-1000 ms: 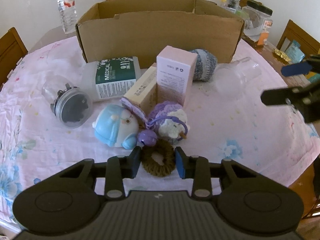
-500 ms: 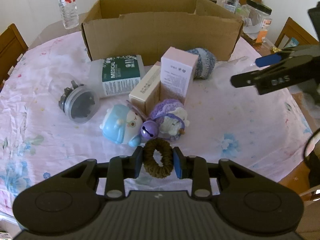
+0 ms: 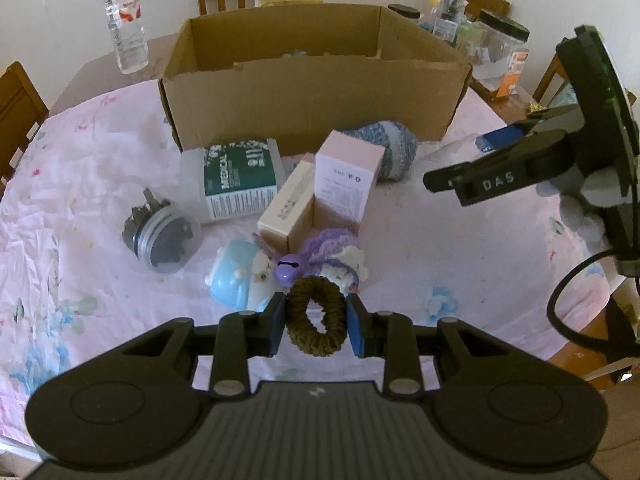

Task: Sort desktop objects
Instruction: 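Grasp the brown scrunchie with the left tool while the right tool grasps the clear plastic jar, then carry the brown scrunchie and clear jar into the box and open both tools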

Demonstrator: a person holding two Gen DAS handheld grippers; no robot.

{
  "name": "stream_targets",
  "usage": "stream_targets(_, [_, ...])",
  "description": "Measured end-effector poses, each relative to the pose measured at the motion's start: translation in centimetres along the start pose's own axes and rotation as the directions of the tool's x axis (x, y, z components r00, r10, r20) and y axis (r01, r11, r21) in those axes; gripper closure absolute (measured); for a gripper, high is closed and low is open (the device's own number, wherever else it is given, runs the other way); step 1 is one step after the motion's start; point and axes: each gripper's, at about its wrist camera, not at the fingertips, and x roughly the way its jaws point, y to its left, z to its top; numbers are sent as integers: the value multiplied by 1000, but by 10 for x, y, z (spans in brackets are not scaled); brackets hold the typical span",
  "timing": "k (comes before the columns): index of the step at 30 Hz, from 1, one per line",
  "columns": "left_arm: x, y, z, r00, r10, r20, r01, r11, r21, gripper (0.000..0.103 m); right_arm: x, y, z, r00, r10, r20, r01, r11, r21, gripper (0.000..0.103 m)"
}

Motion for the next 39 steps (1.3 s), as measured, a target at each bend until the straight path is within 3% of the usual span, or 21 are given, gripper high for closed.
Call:
stream_targets(11, [-15,5,15,999,-11,50,9,999,45,73,-10,5,2,1000,-2,-7,1,999,-51,8])
stream_targets(24, [-30,13,31,992,-23,125,13,996,84,72,-52,14,25,998,8,60,-1,993,-115,8])
stream_targets(32, [-37,16,54,983,-24,182,8,996,93,72,-77,20,42,994,12,112,6,988,-154,8])
stream_targets(39, [-38,13,85,975,19,223,-39,996,84,72,-85,8,67,986,63,154,-29,977,-212,8])
